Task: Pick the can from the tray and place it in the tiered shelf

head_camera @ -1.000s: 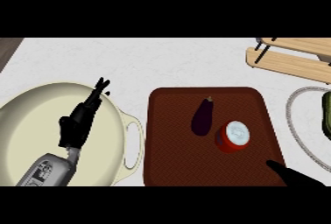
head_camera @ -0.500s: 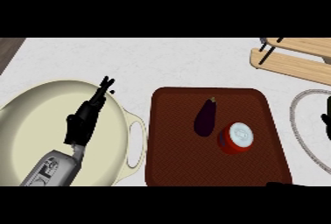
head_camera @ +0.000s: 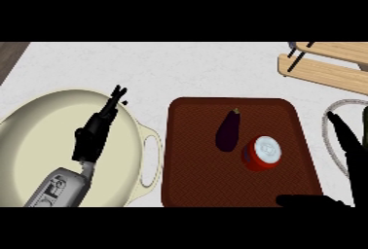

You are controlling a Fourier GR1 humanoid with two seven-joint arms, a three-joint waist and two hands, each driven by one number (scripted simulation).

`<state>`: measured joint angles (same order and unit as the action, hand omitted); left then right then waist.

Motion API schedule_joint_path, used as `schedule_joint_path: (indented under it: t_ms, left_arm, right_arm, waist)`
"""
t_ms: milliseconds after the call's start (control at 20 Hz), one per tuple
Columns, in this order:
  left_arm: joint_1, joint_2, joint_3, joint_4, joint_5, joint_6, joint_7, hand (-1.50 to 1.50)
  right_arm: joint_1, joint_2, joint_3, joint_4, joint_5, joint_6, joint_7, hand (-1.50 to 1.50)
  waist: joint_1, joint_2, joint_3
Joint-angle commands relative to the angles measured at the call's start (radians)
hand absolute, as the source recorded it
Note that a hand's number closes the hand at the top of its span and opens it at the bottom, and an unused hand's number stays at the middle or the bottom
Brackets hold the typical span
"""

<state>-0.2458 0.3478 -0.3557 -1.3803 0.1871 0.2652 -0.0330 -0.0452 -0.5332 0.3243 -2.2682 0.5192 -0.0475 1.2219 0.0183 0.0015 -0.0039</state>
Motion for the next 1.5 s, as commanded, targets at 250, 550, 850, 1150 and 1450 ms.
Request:
schedule_joint_path:
  t_ms: [250, 550, 850, 1150, 1450]
  left_arm:
    - [-0.042, 0.015, 0.053, 0.027, 0.013, -0.044, 0.030, 0.00]
    - [0.021, 0.017, 0.046, -0.037, 0.004, -0.048, 0.027, 0.00]
    - [0.022, -0.008, 0.060, -0.013, -0.027, -0.028, -0.005, 0.00]
    - [0.022, -0.001, 0.070, -0.030, -0.022, -0.057, 0.040, 0.00]
    - [0.046, -0.055, 0.068, 0.049, -0.059, -0.044, -0.054, 0.00]
  right_arm:
    - [-0.184, 0.155, 0.072, 0.093, 0.136, 0.113, 0.265, -1.50]
    - [-0.195, 0.270, 0.069, 0.150, 0.229, 0.149, 0.265, -1.50]
    - [-0.216, 0.370, 0.080, 0.205, 0.303, 0.166, 0.257, -1.50]
    - [-0.196, 0.427, 0.047, 0.254, 0.347, 0.211, 0.210, -1.50]
    - [-0.173, 0.485, 0.033, 0.266, 0.386, 0.242, 0.181, -1.50]
  waist:
    - [-0.015, 0.000, 0.000]
    - [-0.012, -0.004, 0.001]
    - [-0.016, -0.003, 0.002]
    - [-0.018, -0.003, 0.003]
    - [-0.023, -0.001, 0.002]
